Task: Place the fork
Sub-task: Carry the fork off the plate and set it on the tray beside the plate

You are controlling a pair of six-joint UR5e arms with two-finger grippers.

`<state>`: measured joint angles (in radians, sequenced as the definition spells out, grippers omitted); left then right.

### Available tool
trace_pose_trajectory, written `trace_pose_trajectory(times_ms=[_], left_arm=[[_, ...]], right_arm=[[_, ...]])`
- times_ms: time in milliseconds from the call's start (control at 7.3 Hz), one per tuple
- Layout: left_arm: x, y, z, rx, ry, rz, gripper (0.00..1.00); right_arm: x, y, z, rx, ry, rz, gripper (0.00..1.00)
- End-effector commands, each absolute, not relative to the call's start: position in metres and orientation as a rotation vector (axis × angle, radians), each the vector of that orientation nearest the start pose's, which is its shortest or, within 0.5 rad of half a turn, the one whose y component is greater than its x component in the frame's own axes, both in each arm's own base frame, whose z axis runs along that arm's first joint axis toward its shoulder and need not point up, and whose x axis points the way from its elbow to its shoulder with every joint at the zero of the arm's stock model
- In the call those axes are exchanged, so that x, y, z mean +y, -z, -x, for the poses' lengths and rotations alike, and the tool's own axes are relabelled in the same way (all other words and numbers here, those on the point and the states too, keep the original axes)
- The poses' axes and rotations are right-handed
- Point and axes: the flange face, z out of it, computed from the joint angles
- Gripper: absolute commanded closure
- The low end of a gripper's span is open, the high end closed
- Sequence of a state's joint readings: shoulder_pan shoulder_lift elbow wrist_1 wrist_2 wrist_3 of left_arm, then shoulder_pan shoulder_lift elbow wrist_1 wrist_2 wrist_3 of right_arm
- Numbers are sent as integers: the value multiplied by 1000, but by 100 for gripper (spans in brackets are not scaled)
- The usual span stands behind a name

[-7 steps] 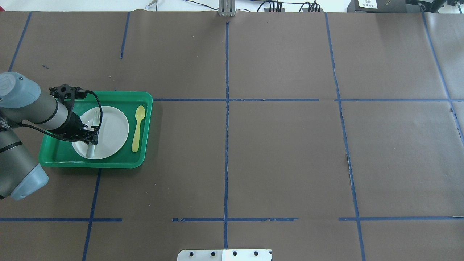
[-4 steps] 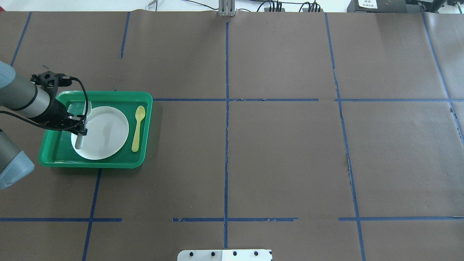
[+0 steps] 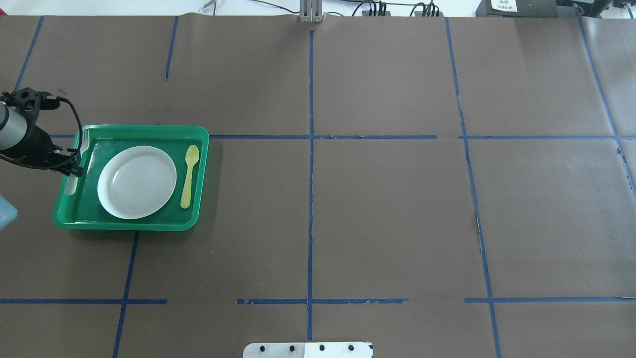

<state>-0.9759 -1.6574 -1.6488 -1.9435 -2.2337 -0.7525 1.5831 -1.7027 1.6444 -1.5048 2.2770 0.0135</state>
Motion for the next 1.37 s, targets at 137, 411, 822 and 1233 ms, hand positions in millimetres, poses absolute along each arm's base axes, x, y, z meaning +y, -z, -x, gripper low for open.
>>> trace_pose_trajectory(times_ms=[137, 411, 822, 1233], left_arm=[[-501, -552, -254, 814, -22, 24, 100], [-501, -548, -256, 818, -20, 22, 100], [-499, -546, -259, 819, -27, 23, 100], [-497, -545, -262, 822, -46, 18, 18]], right_arm=[[-435, -682, -74, -706, -22, -8, 0], [-435, -682, -74, -706, -22, -7, 0], [-435, -682, -74, -706, -22, -8, 0], [-435, -682, -74, -706, -22, -7, 0]])
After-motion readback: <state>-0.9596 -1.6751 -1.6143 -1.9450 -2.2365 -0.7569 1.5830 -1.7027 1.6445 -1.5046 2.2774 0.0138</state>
